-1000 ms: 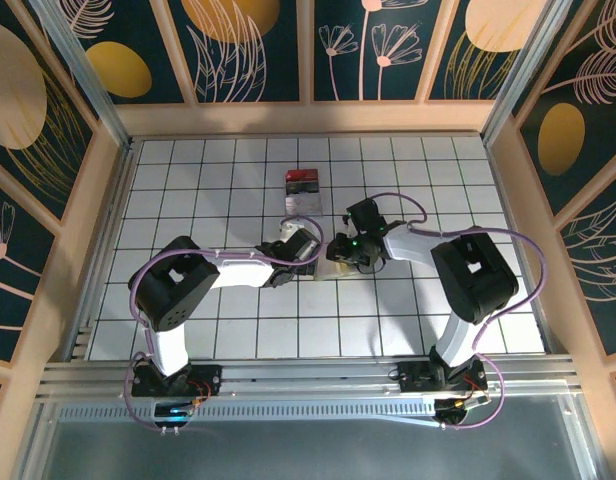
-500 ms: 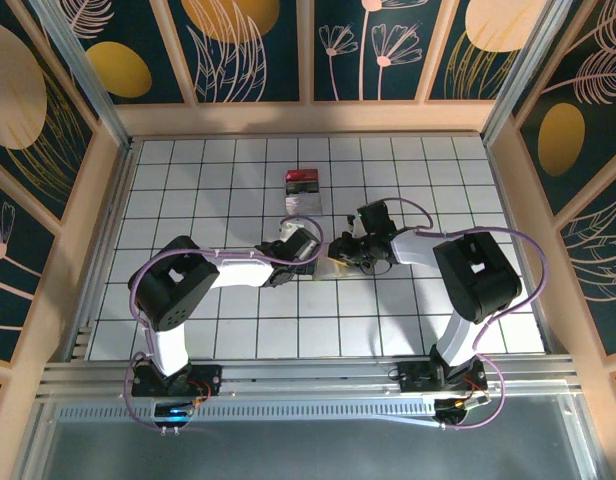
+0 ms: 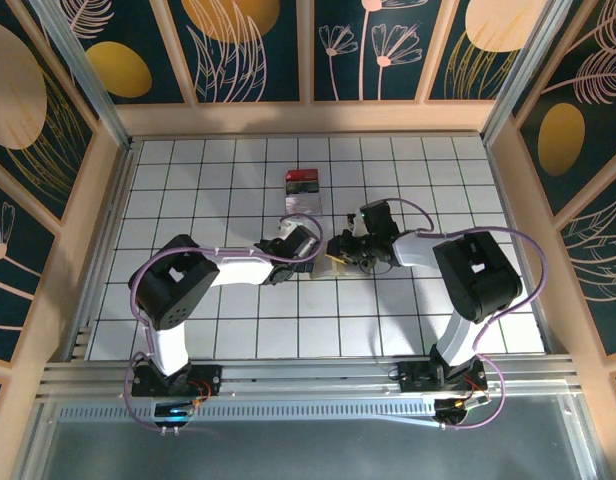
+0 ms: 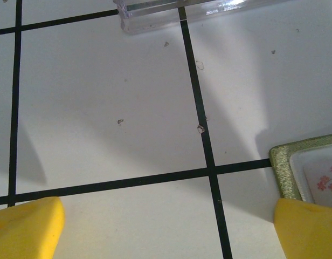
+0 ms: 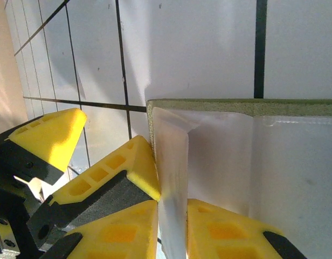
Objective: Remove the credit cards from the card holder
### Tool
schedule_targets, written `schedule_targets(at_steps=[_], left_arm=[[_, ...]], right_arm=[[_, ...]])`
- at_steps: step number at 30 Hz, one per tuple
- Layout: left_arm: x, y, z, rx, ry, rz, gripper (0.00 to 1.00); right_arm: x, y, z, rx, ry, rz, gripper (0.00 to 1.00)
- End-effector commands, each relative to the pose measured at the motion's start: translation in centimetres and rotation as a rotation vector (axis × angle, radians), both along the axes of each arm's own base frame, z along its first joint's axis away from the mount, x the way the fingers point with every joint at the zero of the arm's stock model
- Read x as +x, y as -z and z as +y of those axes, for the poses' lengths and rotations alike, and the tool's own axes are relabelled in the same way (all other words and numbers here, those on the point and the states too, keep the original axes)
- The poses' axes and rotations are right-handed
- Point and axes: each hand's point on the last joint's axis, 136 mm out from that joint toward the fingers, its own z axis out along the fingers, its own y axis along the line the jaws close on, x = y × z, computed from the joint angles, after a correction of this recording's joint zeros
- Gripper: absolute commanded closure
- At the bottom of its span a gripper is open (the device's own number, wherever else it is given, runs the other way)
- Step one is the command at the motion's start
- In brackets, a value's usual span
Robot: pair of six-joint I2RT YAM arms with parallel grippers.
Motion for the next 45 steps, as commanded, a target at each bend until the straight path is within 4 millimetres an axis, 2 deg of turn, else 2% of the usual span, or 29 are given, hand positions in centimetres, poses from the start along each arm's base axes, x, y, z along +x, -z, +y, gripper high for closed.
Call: schedule_targets(at_steps=[1, 12, 32, 36, 45], left_arm=[[0.8, 1.1, 1.9, 0.096, -0.043, 0.009, 0.01], [0.9, 1.6, 2.2, 0.113, -0.049, 0.023, 0.01], [1.0, 1.9, 2.5, 0.109, -0.057, 0.039, 0.01], [1.2, 1.1, 2.0, 0.082, -0.046, 0.029, 0.01], [1.8, -2.0, -0.3, -0.045, -0.018, -0.006, 0.01]], right_arm=[[0.3, -1.7, 0.5, 0.078, -0.010, -0.041, 0.79], [0.4, -2.5, -0.7, 0.158, 0.020, -0.041, 0.81], [0.7, -1.9, -2.3, 0.150, 0.061, -0.020, 0.84], [0.6, -1.7, -2.2, 0.156, 0.059, -0.008, 0.85], [0.6, -1.4, -2.1, 0.168, 0.062, 0.003, 0.88]])
